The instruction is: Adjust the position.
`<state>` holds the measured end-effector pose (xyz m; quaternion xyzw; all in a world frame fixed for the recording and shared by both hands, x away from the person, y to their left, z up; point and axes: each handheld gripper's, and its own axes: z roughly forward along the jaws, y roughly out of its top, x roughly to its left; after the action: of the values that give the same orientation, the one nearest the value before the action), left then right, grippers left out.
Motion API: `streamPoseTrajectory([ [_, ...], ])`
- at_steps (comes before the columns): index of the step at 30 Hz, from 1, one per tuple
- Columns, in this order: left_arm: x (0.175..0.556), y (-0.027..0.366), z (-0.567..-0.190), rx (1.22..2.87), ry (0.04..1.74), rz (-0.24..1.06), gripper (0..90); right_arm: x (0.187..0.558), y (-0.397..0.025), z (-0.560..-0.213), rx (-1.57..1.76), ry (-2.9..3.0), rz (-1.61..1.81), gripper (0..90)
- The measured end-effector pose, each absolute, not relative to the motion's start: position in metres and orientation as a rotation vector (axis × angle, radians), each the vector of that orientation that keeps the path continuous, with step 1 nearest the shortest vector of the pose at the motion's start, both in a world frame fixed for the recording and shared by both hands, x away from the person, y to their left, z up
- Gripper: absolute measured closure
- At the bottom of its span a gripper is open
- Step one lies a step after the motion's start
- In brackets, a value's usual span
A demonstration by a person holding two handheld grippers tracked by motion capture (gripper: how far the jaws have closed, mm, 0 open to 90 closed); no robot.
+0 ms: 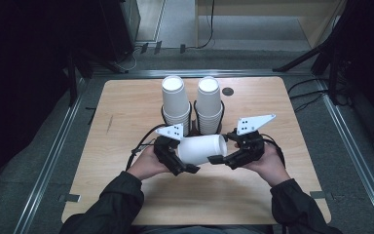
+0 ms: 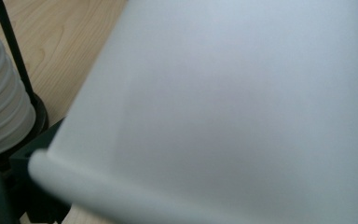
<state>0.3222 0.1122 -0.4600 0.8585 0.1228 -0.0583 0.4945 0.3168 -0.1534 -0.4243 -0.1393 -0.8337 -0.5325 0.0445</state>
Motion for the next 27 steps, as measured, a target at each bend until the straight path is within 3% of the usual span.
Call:
streamPoseTrajectory([
  [6, 0.321, 0.117, -0.455, 2.038, 0.312, -0.084, 8.5, 0.317, -0.152, -0.425, -0.423, -2.523, -1.660, 25.1],
  [11, 0.322, 0.116, -0.454, 2.070, 0.306, -0.111, 12.6, 0.317, -0.154, -0.424, -0.421, -2.522, -1.653, 25.1],
  [15, 0.323, 0.117, -0.452, 2.095, 0.308, -0.107, 12.7, 0.317, -0.154, -0.424, -0.422, -2.538, -1.634, 23.4],
  [18, 0.324, 0.120, -0.451, 2.113, 0.328, -0.103, 12.7, 0.316, -0.155, -0.424, -0.413, -2.553, -1.640, 16.3],
  [27, 0.328, 0.134, -0.446, 2.167, 0.367, -0.088, 12.7, 0.316, -0.159, -0.429, -0.420, -2.658, -1.528, 15.4],
])
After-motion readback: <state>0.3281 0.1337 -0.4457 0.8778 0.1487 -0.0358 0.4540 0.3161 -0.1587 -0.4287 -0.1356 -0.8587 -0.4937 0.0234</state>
